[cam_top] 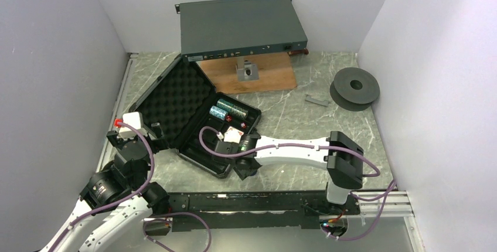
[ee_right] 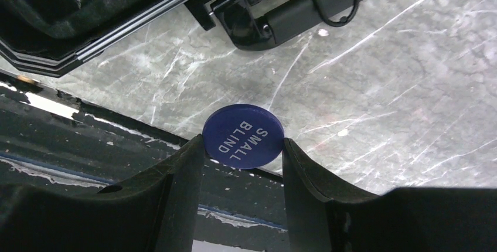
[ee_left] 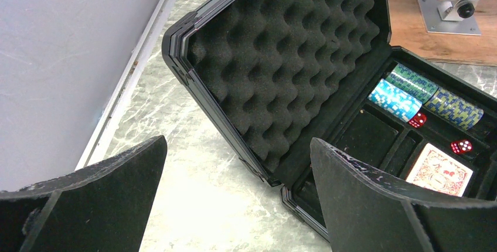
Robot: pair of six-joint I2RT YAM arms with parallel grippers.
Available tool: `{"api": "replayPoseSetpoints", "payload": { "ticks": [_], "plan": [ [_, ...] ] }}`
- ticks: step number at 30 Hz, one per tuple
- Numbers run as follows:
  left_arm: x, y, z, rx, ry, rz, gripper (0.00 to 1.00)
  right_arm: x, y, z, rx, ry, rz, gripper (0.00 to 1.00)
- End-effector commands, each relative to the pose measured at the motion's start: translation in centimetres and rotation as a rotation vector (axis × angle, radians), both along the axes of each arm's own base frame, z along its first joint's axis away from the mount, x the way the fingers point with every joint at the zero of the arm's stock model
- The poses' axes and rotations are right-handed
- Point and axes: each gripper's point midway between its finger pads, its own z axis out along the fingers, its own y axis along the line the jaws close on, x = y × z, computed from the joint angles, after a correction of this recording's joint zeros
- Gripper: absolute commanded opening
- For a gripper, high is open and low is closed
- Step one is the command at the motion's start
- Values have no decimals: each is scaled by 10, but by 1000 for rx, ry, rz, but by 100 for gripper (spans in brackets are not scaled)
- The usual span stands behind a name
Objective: Pack up texas hold em set
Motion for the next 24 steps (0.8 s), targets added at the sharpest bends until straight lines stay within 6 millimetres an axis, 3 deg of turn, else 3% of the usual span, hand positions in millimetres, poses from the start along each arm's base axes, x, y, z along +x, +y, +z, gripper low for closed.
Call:
{"api": "replayPoseSetpoints", "payload": {
  "ticks": [1,13,24],
  "plan": [
    [3,-2,6,-13,-22,0,99,17,-1,35,37,-56,1,42],
    [3,-2,5,-12,-20,-4,99,66,21,78,123,-131,23,41],
    [4,-3,5,-7,-15,-5,99,106,66,100,231,-188,31,41]
  ]
}}
